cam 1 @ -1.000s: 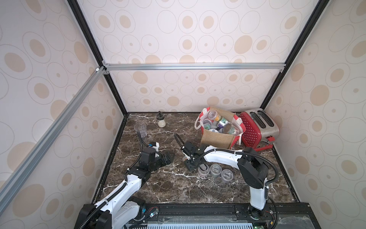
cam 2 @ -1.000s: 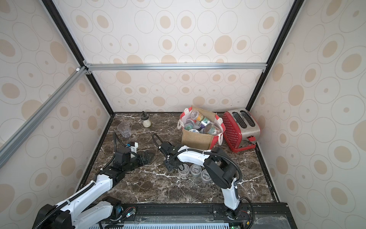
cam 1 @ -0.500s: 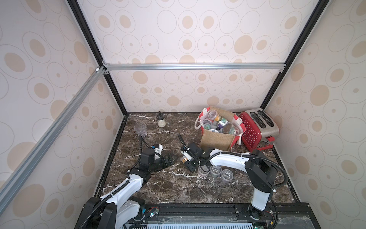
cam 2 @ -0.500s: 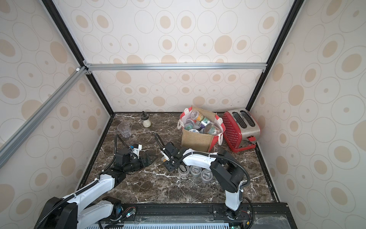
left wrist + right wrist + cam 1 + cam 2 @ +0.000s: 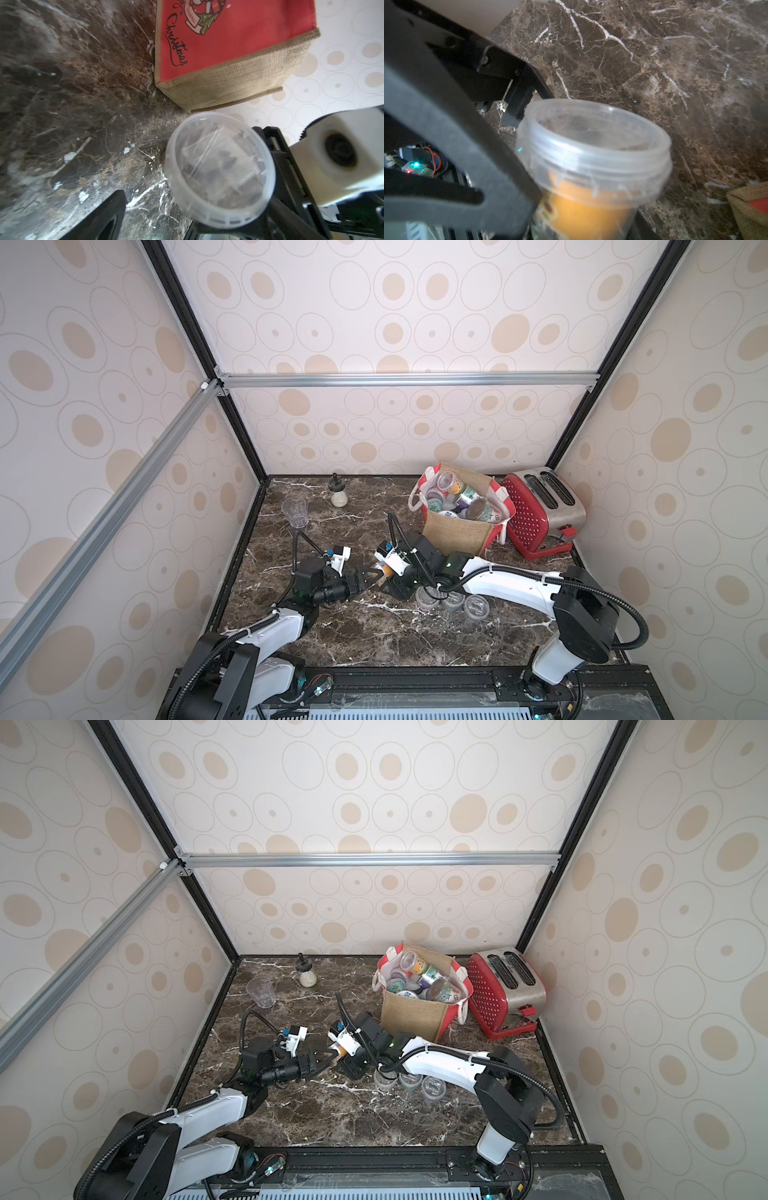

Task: Take out the seed jars from the canvas bag
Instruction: Adjust the seed jar at the center of the board.

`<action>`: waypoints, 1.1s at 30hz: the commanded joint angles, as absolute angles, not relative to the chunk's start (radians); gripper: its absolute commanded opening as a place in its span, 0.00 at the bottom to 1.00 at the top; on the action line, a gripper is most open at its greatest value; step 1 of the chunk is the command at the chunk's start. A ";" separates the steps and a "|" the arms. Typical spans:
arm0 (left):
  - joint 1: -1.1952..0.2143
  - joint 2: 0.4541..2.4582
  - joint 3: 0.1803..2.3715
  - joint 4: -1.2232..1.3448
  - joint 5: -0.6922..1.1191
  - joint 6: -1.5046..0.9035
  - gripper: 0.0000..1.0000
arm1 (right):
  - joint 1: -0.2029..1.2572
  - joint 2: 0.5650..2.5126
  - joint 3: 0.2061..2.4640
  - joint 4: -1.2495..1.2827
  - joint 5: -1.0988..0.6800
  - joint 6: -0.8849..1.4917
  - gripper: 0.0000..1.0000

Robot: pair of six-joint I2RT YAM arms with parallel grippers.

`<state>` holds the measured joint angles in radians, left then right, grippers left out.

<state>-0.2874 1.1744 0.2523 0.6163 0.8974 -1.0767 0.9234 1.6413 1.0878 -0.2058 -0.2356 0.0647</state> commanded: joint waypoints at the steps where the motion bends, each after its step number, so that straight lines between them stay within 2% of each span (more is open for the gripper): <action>1: -0.297 1.186 0.256 0.762 0.952 -1.149 0.98 | 0.923 1.621 1.080 -0.191 -0.296 0.034 0.52; 7: -0.319 1.225 0.268 0.837 0.966 -1.180 0.98 | 0.943 1.649 1.099 -0.228 -0.315 0.002 0.52; 11: -0.337 1.248 0.287 0.843 0.971 -1.173 0.93 | 0.954 1.660 1.110 -0.245 -0.303 -0.007 0.52; 18: -0.352 1.272 0.287 0.867 0.972 -1.172 0.66 | 0.954 1.660 1.101 -0.240 -0.291 -0.007 0.52; 22: -0.359 1.275 0.290 0.870 0.965 -1.167 0.55 | 0.954 1.659 1.096 -0.236 -0.290 -0.009 0.54; 27: -0.366 1.269 0.303 0.820 0.938 -1.129 0.55 | 0.953 1.642 1.089 -0.239 -0.259 -0.010 0.64; 30: -0.384 1.244 0.345 0.657 0.863 -1.024 0.56 | 0.951 1.595 1.068 -0.234 -0.208 -0.001 0.73; 33: -0.426 1.218 0.416 0.441 0.708 -0.883 0.57 | 0.944 1.515 1.027 -0.224 -0.141 0.024 0.78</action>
<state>-0.3965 1.2526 0.3347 0.6159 0.8310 -1.0359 0.9451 1.6032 1.0550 -0.2310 -0.2089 0.0174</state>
